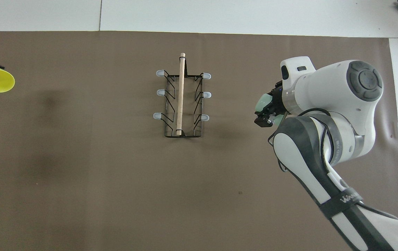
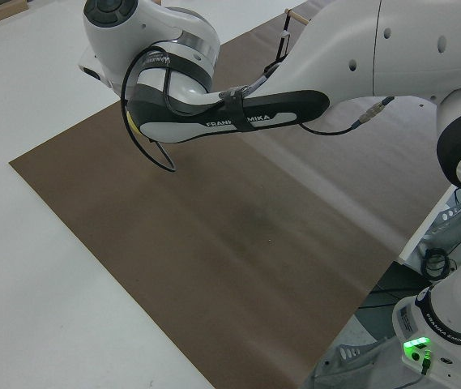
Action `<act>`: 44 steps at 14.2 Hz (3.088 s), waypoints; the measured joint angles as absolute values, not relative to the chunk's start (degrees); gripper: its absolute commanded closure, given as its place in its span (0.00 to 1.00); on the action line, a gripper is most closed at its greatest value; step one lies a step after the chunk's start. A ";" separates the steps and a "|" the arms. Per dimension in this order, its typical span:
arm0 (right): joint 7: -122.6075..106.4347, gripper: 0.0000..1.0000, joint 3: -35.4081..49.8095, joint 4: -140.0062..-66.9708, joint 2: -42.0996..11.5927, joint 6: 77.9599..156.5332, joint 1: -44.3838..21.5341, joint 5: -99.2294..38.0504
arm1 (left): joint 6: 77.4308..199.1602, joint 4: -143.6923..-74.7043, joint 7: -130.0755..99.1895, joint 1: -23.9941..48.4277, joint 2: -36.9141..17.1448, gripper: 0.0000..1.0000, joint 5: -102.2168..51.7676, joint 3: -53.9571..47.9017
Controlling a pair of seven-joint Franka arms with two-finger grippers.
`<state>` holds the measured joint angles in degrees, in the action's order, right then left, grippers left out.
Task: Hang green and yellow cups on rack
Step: 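Carry the green cup with the right gripper to the rack's near hook, then lower the green cup onto the rack hook and open the right gripper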
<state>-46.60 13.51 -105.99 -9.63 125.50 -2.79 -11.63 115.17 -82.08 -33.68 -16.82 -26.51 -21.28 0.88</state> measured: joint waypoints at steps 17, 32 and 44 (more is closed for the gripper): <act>-70.46 1.00 14.05 -111.68 -8.61 161.81 -17.36 -71.72 | 108.11 -81.66 -58.87 -3.68 -17.36 1.00 23.51 0.68; -100.26 1.00 14.04 -109.67 -13.47 169.93 -23.66 -106.20 | 100.82 -83.22 -71.82 3.89 -15.98 1.00 34.88 0.76; -99.76 1.00 13.79 -104.35 -16.42 171.54 -23.65 -104.19 | 100.82 -83.87 -72.00 4.21 -15.66 1.00 34.89 0.68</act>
